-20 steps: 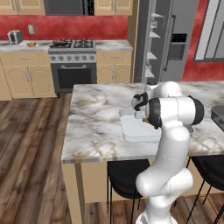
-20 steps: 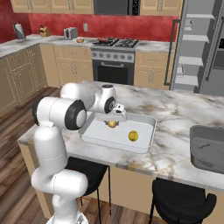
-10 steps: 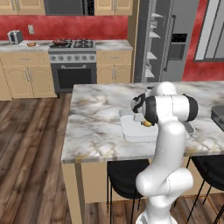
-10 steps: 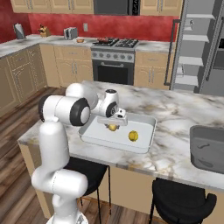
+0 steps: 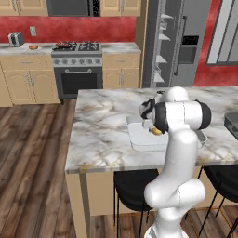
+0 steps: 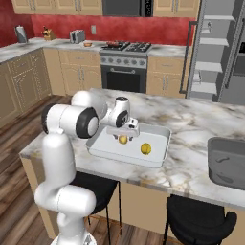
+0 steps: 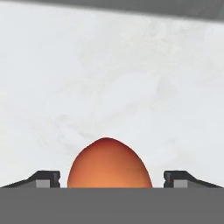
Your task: Place the cold items (lemon and mango) from the fridge in one tupperware on the dining counter. Place the warm items (kebab skewer and hot dog) in the stove area in another tupperware.
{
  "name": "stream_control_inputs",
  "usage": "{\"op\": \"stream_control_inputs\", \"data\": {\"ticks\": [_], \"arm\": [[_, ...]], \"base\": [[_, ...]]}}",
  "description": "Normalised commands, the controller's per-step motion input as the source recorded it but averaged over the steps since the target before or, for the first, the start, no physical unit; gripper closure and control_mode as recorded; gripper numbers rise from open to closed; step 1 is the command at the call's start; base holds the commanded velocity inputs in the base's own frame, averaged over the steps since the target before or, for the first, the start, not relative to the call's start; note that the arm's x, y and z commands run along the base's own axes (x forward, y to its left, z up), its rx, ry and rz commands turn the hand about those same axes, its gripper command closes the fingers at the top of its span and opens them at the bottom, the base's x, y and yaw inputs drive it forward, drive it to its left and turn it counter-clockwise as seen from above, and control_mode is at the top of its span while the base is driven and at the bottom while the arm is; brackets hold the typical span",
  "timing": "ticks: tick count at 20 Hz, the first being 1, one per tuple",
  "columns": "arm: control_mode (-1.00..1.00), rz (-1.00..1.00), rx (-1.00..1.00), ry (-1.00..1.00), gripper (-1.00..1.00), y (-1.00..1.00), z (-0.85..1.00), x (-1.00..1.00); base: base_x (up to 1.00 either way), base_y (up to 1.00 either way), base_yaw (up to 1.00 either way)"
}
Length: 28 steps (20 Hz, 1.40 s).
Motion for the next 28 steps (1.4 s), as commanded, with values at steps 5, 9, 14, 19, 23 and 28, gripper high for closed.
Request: {"op": "stream_control_inputs", "data": {"ticks": [5, 9, 14, 19, 23, 28], "arm": [[-1.0, 0.0, 0.0, -0.03, -1.0, 0.16, 0.94, -0.4], [-1.0, 0.0, 0.0, -0.06, -1.0, 0.26, 1.0, -0.9], [-1.0, 0.0, 0.0, -0.05, -1.0, 0.55, 0.98, -1.0], [-1.0, 0.0, 0.0, -0.06, -1.0, 0.61, 0.99, -1.0], [-1.0, -0.04, 0.0, 0.0, -1.0, 0.31, 1.0, -1.0], [-1.0, -0.01, 0.0, -0.02, -1.0, 0.1, 0.66, -1.0]], "base": [[0.0, 0.0, 0.0], [0.0, 0.0, 0.0], [0.0, 0.0, 0.0], [0.0, 0.0, 0.0], [0.0, 0.0, 0.0], [0.0, 0.0, 0.0]]}}
